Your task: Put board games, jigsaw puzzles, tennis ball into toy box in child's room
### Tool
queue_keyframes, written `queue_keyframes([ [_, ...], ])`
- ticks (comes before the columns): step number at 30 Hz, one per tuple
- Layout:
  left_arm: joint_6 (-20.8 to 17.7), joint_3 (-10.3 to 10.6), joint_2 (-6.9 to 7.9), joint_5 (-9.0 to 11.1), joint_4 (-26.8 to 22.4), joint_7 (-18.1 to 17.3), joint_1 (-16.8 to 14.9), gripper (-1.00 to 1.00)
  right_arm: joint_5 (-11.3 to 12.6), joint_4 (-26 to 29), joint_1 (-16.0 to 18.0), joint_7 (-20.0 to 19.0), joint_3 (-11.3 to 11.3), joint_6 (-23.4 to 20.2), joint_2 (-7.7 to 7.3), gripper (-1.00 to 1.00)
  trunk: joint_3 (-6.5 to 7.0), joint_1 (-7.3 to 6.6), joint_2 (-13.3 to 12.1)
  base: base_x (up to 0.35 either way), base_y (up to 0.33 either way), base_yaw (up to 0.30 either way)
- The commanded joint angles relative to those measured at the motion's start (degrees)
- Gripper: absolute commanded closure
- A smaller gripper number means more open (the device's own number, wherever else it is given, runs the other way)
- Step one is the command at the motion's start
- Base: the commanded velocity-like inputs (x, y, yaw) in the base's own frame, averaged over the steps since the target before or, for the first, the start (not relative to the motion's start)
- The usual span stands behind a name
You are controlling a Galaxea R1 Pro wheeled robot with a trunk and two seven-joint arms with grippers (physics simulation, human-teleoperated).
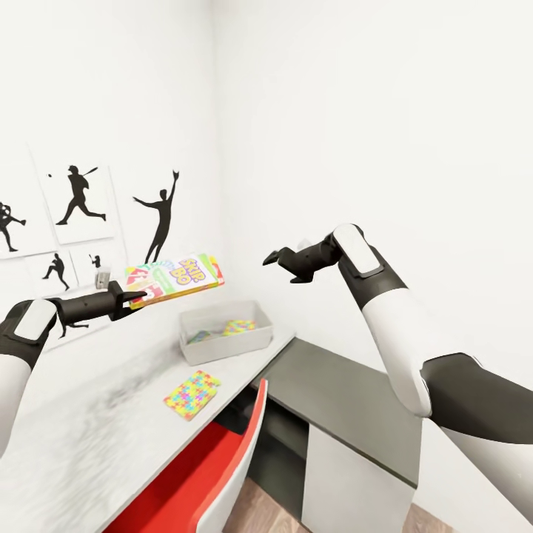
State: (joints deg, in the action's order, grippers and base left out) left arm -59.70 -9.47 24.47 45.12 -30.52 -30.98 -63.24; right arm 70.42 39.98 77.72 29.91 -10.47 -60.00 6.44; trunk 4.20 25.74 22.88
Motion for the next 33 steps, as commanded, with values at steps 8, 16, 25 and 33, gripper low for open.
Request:
queue_keyframes([
  [8,-0.3,-0.2,-0.03,-0.3,0.02,-0.48,-0.04,1.0,0.6,2.87,-0.01,0.61,-0.08,0.0,-0.09,-1.0,-0.03,0.04,0.04,0.127,-0.075,0.031],
  [16,-0.3,-0.19,-0.05,-0.3,0.02,-0.47,-0.04,1.0,0.6,3.32,-0.02,0.62,-0.09,0.0,-0.11,-1.0,-0.03,0.04,0.04,0.161,-0.165,0.01],
  [25,-0.3,-0.19,-0.09,-0.3,0.02,-0.48,-0.04,1.0,0.6,3.35,-0.02,0.61,-0.11,0.0,-0.11,-1.0,-0.03,0.04,0.04,0.039,-0.016,0.221],
  [33,-0.3,-0.14,-0.12,-0.3,0.02,-0.48,-0.04,1.0,0.6,3.35,-0.02,0.59,-0.16,0.0,-0.11,-1.0,-0.03,0.04,0.04,0.066,-0.001,0.247],
])
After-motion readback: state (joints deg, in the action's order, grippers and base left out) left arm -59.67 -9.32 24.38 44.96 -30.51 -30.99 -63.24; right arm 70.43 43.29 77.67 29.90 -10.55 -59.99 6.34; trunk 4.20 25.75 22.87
